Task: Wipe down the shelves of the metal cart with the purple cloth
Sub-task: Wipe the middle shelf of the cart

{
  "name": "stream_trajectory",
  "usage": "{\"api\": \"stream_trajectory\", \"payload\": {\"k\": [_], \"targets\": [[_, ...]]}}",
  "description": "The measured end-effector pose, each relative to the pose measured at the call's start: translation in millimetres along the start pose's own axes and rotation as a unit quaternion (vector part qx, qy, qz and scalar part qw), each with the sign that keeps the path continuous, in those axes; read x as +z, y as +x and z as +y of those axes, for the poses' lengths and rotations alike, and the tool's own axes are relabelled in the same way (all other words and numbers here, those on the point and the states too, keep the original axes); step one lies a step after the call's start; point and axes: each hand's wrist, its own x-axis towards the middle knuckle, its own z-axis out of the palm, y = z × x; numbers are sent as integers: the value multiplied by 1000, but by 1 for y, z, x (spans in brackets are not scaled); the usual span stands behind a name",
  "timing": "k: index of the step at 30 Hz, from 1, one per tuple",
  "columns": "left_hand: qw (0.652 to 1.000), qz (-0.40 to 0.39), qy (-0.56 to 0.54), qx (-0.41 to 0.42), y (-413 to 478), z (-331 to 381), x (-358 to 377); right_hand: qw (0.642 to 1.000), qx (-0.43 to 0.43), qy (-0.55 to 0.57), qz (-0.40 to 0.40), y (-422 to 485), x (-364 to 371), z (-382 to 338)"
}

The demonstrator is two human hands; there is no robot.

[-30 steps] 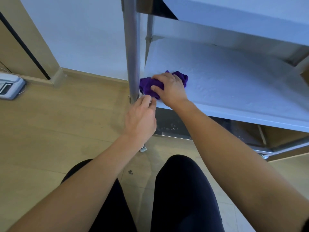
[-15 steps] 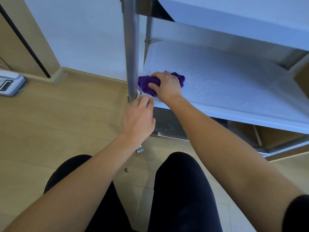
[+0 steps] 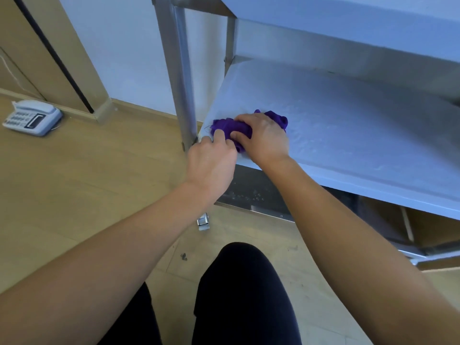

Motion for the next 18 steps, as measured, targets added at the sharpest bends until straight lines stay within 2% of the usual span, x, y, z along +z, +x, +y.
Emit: {"api": "stream_trajectory", "payload": {"k": [3, 8, 14, 18], "targets": [[999, 23, 22, 3, -7, 2, 6, 1000, -5, -4, 2, 1, 0, 1], [997, 62, -46, 15, -21, -13, 17, 1000, -13, -1, -1, 0, 0, 3], [995, 10, -87, 53, -17, -28, 11, 999, -15, 35, -24, -5, -5, 2], [998, 9, -51, 43, -10, -16, 3, 996, -38, 82, -27, -10, -5, 3]]}}
